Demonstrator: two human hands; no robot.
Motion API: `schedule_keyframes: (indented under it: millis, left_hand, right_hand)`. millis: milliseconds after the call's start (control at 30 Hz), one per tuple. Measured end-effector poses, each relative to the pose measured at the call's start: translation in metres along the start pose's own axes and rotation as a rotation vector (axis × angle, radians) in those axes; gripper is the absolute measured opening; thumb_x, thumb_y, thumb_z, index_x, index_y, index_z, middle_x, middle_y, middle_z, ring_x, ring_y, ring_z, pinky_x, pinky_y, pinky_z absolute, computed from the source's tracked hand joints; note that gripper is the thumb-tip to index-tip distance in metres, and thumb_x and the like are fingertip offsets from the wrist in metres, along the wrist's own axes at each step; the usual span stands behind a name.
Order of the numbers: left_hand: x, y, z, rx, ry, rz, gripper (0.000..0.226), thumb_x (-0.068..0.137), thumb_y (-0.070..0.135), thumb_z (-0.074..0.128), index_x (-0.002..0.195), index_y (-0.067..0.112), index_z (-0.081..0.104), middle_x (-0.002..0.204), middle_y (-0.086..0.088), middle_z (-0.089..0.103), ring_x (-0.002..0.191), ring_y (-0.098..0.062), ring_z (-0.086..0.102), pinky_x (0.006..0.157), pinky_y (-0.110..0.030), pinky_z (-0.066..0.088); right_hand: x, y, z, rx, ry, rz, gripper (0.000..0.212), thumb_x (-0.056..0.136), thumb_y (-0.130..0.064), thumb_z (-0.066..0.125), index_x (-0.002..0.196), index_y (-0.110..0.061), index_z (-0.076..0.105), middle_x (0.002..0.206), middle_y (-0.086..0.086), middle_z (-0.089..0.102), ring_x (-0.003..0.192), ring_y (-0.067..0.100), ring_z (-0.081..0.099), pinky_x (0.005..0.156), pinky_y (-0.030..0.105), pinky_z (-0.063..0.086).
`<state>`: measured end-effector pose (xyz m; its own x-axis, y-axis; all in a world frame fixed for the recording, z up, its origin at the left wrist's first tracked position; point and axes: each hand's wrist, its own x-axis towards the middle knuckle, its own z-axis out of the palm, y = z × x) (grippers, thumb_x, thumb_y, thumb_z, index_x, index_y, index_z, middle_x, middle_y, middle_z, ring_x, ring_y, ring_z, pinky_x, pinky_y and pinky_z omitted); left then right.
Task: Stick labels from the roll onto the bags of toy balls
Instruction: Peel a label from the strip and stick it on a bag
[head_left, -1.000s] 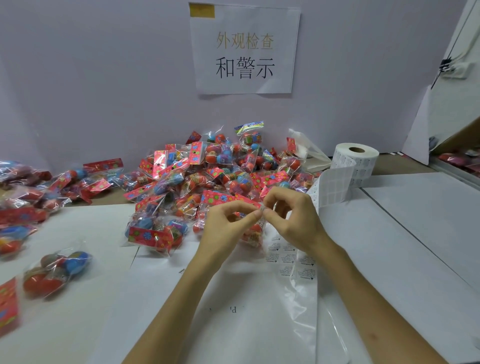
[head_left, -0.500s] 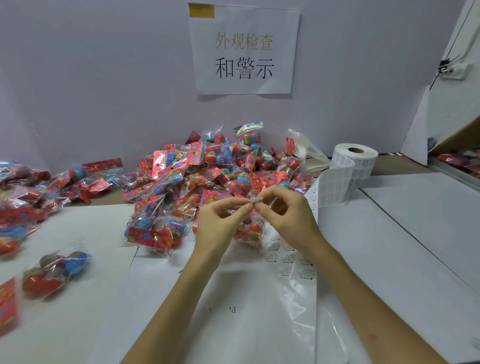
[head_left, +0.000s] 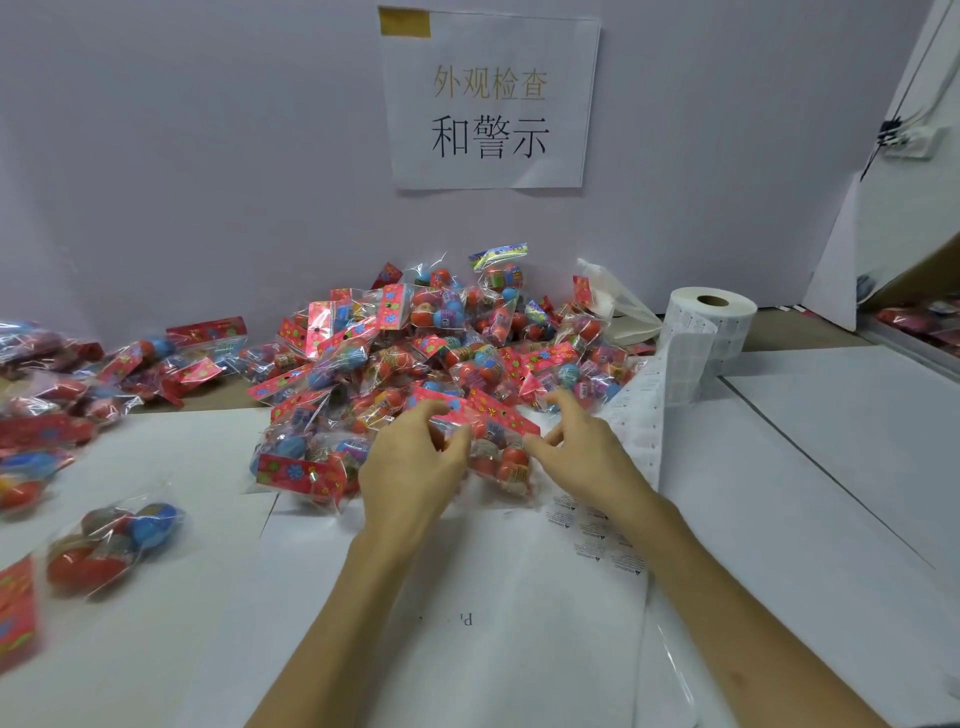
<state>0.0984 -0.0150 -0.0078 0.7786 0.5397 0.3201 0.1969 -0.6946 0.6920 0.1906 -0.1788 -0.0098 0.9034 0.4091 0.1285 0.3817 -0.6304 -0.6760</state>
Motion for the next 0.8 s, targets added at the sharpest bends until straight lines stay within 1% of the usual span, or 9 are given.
schedule_keyframes:
  millis: [67, 167, 233, 367, 467, 533, 600, 700, 800]
  left_hand:
    - [-0.001, 0.002, -0.001, -0.026, -0.026, 0.026, 0.028, 0.097, 0.049, 0.061, 0.12, 0.033, 0.065, 0.064, 0.015, 0.067, 0.056, 0.004, 0.064, 0.059, -0.028, 0.054]
    - [-0.003, 0.005, 0.001, -0.164, -0.073, 0.023, 0.026, 0.097, 0.04, 0.066, 0.12, 0.029, 0.064, 0.072, 0.014, 0.069, 0.048, 0.0, 0.064, 0.061, -0.033, 0.06]
    - [-0.002, 0.007, 0.002, -0.245, -0.059, 0.021, 0.028, 0.096, 0.031, 0.069, 0.122, 0.027, 0.059, 0.078, 0.014, 0.067, 0.059, 0.002, 0.066, 0.054, -0.019, 0.055]
    - [0.002, 0.009, 0.001, -0.476, -0.024, 0.021, 0.045, 0.094, 0.016, 0.07, 0.129, 0.031, 0.045, 0.091, 0.007, 0.069, 0.074, -0.002, 0.069, 0.056, -0.014, 0.052]
    - [0.004, 0.011, -0.001, -0.706, -0.068, -0.067, 0.054, 0.09, 0.014, 0.077, 0.131, 0.029, 0.044, 0.086, 0.008, 0.074, 0.076, 0.001, 0.071, 0.061, -0.013, 0.054]
    - [0.005, 0.011, -0.004, -0.838, -0.168, -0.17, 0.053, 0.088, 0.019, 0.079, 0.132, 0.027, 0.049, 0.095, 0.007, 0.076, 0.086, -0.003, 0.073, 0.07, -0.02, 0.057]
    - [0.006, 0.011, -0.006, -0.848, -0.265, -0.213, 0.04, 0.089, 0.023, 0.078, 0.126, 0.022, 0.061, 0.105, -0.002, 0.075, 0.097, -0.016, 0.073, 0.082, -0.031, 0.059]
    - [0.002, 0.016, -0.005, -0.837, -0.347, -0.202, 0.02, 0.095, 0.023, 0.072, 0.111, 0.012, 0.069, 0.097, -0.012, 0.078, 0.089, -0.029, 0.071, 0.079, -0.042, 0.059]
    - [0.001, 0.018, -0.003, -0.852, -0.345, -0.242, 0.029, 0.094, 0.022, 0.073, 0.118, 0.008, 0.067, 0.108, -0.017, 0.076, 0.1, -0.034, 0.074, 0.091, -0.048, 0.059]
  right_hand:
    - [0.0, 0.001, -0.001, 0.0, 0.002, 0.017, 0.05, 0.096, -0.038, 0.062, 0.139, -0.025, 0.041, 0.093, -0.001, 0.07, 0.089, 0.016, 0.062, 0.077, 0.035, 0.044]
    - [0.0, -0.003, -0.003, 0.108, 0.006, 0.005, 0.061, 0.094, -0.04, 0.067, 0.145, -0.027, 0.037, 0.103, -0.007, 0.07, 0.099, 0.019, 0.065, 0.087, 0.037, 0.046]
    - [0.0, -0.005, -0.002, 0.24, 0.046, -0.012, 0.066, 0.091, -0.03, 0.072, 0.146, -0.028, 0.037, 0.108, -0.008, 0.069, 0.099, 0.021, 0.067, 0.093, 0.041, 0.051]
    - [0.0, -0.01, -0.002, 0.439, 0.131, -0.044, 0.075, 0.086, -0.011, 0.076, 0.146, -0.031, 0.036, 0.113, -0.008, 0.066, 0.083, 0.013, 0.07, 0.064, 0.019, 0.053]
    - [0.0, -0.013, -0.004, 0.561, 0.202, -0.069, 0.078, 0.084, -0.004, 0.077, 0.144, -0.032, 0.036, 0.113, -0.006, 0.065, 0.085, 0.01, 0.071, 0.072, 0.023, 0.056]
    - [0.0, -0.014, -0.006, 0.645, 0.232, -0.086, 0.077, 0.082, -0.001, 0.078, 0.137, -0.036, 0.037, 0.112, -0.003, 0.067, 0.085, 0.014, 0.072, 0.079, 0.027, 0.057]
    - [0.0, -0.015, -0.008, 0.74, 0.238, -0.093, 0.076, 0.081, 0.001, 0.079, 0.133, -0.036, 0.038, 0.113, 0.002, 0.068, 0.086, 0.018, 0.072, 0.083, 0.029, 0.058]
    - [-0.001, -0.018, -0.01, 0.848, 0.21, -0.101, 0.076, 0.081, 0.005, 0.078, 0.133, -0.034, 0.04, 0.114, 0.007, 0.069, 0.092, 0.022, 0.074, 0.083, 0.03, 0.059]
    - [-0.003, -0.021, -0.009, 0.914, 0.162, -0.127, 0.068, 0.083, 0.006, 0.076, 0.13, -0.032, 0.045, 0.111, 0.007, 0.071, 0.094, 0.02, 0.074, 0.079, 0.026, 0.059]
